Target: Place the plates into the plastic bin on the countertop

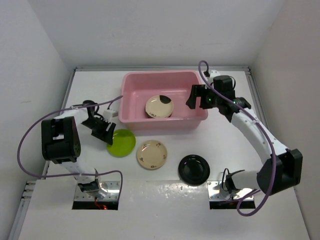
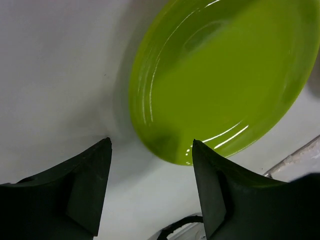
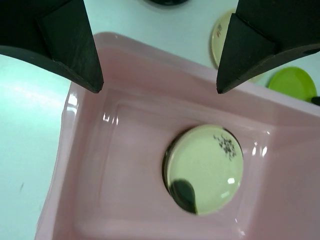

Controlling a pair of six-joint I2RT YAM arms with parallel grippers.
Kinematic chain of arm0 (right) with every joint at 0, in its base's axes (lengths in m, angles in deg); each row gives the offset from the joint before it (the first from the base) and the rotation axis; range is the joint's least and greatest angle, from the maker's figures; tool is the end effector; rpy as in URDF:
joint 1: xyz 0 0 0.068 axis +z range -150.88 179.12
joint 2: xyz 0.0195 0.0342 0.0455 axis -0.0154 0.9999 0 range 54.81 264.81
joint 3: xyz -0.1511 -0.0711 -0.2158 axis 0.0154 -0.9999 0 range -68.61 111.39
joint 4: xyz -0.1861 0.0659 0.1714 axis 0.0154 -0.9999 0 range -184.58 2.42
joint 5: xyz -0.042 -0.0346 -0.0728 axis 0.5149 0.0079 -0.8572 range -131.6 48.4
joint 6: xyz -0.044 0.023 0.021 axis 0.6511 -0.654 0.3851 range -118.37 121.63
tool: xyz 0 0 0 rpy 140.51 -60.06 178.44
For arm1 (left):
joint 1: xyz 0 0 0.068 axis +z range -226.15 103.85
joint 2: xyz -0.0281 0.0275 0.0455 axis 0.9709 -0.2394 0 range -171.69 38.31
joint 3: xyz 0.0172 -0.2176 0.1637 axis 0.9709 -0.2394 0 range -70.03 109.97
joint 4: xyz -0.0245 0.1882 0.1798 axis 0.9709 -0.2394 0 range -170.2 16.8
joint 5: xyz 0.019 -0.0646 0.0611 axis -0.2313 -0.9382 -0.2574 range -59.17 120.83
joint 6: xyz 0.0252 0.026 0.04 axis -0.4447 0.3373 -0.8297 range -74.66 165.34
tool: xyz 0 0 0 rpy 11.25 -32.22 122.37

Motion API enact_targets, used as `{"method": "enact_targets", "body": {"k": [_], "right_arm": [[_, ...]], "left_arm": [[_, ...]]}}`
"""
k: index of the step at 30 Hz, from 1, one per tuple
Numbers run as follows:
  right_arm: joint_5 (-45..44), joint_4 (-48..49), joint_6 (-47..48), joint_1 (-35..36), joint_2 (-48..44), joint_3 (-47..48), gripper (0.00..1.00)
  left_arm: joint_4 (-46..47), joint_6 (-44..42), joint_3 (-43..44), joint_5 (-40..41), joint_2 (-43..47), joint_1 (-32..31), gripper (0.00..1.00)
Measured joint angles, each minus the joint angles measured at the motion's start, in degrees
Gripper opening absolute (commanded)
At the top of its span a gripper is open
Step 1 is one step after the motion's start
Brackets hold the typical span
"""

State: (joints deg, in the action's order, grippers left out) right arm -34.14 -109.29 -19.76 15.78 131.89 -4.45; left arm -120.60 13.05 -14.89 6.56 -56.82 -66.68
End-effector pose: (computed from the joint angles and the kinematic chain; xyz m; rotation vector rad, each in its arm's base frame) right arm 0.2891 0.0913 0.3126 0.0157 2.2166 0.5153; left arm 0.2733 0.0308 0.1586 0.5871 2.8365 -0.5586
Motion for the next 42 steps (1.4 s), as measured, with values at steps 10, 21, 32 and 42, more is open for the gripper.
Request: {"method": "enact_targets", "body": {"k": [10,21,32,42], "right_arm": [[-3.3,-1.38,-1.75,0.7,-11.54,-9.77,0.93],[-6.69,-2.67,-3.74,1.29,-15.87,-11.63,0.93],[-9.09,-3.02,-3.65,1.42,-15.85,-12.02,0.93],[-11.17,-4.35,-2.73,1.46,-16.17,-13.64,0.93]], "left_arm": [[8.39,4.26,-2.21,6.23,-0.48,-3.76,0.09],[5.66,3.54,2.38,3.98,-3.48,2.23,0.0],[6.86,-1.31,11.8,6.88,-6.62,14.36,0.25],[4.46,-1.64,13.07,6.58,-11.65,15.02,0.0]]}}
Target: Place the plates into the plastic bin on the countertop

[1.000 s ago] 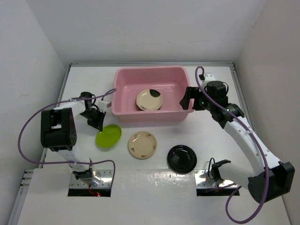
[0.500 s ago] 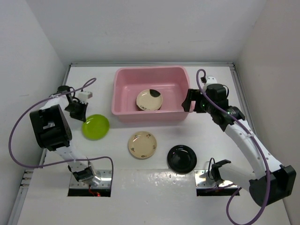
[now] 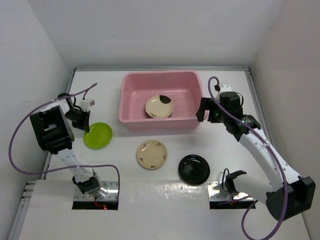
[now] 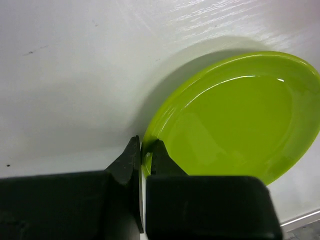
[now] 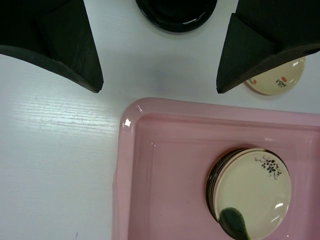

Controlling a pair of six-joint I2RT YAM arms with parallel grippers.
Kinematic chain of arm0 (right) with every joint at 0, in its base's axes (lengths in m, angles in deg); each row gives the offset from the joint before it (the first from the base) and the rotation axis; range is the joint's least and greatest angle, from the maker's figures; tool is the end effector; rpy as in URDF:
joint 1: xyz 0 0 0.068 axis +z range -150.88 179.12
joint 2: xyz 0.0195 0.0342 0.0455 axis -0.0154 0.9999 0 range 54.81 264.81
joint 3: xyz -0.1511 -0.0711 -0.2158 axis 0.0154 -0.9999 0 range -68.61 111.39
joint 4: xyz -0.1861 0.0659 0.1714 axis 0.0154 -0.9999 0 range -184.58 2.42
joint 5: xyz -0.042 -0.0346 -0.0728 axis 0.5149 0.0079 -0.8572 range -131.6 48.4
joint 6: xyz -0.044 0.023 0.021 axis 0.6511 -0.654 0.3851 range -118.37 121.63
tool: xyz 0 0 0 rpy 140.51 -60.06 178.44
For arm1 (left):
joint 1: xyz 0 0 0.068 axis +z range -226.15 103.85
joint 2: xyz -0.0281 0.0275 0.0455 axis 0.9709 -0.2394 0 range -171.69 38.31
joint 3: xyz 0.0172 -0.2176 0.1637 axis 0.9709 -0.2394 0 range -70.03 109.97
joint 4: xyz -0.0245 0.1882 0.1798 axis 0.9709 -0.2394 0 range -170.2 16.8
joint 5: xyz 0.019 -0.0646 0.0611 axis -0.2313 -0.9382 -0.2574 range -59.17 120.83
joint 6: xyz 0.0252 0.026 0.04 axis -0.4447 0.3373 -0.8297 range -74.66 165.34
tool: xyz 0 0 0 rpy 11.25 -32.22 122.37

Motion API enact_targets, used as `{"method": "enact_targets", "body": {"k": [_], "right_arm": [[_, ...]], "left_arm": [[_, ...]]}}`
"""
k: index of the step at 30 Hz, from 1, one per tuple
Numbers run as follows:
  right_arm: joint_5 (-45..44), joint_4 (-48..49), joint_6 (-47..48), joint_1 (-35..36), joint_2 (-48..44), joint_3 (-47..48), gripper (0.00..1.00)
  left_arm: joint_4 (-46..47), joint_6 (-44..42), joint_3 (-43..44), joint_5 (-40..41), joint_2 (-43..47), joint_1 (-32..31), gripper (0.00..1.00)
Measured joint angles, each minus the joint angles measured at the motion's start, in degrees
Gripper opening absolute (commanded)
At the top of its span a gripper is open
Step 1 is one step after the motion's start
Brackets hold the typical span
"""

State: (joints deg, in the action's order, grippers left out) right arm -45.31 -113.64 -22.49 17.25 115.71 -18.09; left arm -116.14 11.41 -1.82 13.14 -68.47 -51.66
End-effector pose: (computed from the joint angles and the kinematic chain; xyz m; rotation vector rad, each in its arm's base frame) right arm 0.2207 0.0698 0.2942 0.1526 2.2209 0.3375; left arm 0.3148 0.1315 0.1536 0.2674 2.8367 -0.2840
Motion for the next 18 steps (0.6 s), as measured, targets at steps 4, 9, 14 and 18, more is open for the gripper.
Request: {"method": "enact_targets", "body": {"k": [4,9,14,18], "right_arm": [[-0.37,0.0,0.15,-0.09,-0.22,0.0,0.93],[0.0,0.02,0.11,-0.46,0.15,0.0,0.93],[1.53,0.17,-0.11,-1.53,2.23,0.0,0.93],[2.25,0.2,-0.33,-2.43,2.91,0.0,0.93]], "left_arm": [[-1.95,0.79,1.92,-2.03,-1.11,0.55,0.0],[-5.14,3.04,4.9,-5.01,-1.55,1.11,0.0],[-7.37,7.78,17.18,-11.1,-0.15,1.11,0.0],[-4.94,13.99,28.96,-14.86,3.91,0.98,0.0]]}}
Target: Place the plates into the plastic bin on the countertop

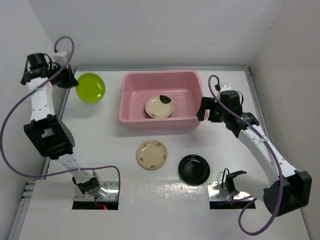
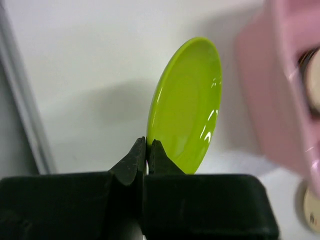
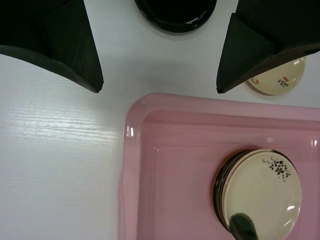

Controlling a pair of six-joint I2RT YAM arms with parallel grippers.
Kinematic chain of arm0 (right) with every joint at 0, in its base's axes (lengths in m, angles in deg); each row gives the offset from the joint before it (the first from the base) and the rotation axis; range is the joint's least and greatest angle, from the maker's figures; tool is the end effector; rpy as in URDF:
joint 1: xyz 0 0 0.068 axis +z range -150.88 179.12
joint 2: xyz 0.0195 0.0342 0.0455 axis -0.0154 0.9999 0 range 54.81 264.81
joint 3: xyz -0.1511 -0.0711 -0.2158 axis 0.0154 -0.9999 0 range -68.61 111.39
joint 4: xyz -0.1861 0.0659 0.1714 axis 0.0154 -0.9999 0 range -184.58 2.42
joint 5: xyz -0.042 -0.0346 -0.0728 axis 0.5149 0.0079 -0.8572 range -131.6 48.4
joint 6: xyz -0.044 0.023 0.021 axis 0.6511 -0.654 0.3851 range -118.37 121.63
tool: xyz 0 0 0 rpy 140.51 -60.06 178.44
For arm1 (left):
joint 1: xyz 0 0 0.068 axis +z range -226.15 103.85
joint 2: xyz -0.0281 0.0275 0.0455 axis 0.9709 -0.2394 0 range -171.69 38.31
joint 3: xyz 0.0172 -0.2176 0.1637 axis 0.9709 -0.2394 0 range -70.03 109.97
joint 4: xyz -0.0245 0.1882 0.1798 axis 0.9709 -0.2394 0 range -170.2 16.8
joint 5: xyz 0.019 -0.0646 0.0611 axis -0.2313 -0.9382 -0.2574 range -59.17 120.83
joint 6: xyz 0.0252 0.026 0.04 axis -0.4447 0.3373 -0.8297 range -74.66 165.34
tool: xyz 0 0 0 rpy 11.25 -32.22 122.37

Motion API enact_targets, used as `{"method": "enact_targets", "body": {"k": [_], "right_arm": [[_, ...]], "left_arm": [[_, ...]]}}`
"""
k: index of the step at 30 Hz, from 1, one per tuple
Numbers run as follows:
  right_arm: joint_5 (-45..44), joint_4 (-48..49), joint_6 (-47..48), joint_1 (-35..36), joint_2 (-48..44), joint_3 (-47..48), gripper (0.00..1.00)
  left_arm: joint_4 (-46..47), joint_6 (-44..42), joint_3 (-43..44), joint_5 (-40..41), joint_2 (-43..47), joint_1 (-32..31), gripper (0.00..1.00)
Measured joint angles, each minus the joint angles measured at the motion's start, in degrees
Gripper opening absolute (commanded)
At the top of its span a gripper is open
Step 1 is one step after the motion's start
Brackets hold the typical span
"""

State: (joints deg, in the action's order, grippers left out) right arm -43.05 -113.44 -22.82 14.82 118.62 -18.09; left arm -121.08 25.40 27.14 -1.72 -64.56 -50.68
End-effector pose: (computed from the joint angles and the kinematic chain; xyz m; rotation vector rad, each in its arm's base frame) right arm 0.2319 0.0643 0.2834 0.1873 2.2694 0.3444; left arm 0.3606 0.1505 0.3225 0.1112 2.3372 -0.3317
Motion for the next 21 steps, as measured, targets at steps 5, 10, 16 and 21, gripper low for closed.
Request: {"method": "enact_targets", "body": {"k": [5,10,16,21], "right_arm": [[0.7,-0.79,-0.63,-1.99,-0.04,-0.02,0.94],[2.62,-3.5,-1.77,-5.81,-2.54,-3.04,0.94],[3.78,-8.24,-4.37,-7.45,-8.96,-10.75,0.94],[5.18,-11.3,-7.43,-7.65,-11.1,-15.23,0.94]], "left_arm": [[4.15,8.57,11.69,-6.4,3.34,-3.72,0.0],[6.51,13.4,14.03,-9.81,2.45,-17.16,0.0],[7.56,15.28,9.9,-6.86,-6.56,-33.33,0.0],[8.04,15.54,9.7,-2.16,-15.37,-39.1,0.0]]}}
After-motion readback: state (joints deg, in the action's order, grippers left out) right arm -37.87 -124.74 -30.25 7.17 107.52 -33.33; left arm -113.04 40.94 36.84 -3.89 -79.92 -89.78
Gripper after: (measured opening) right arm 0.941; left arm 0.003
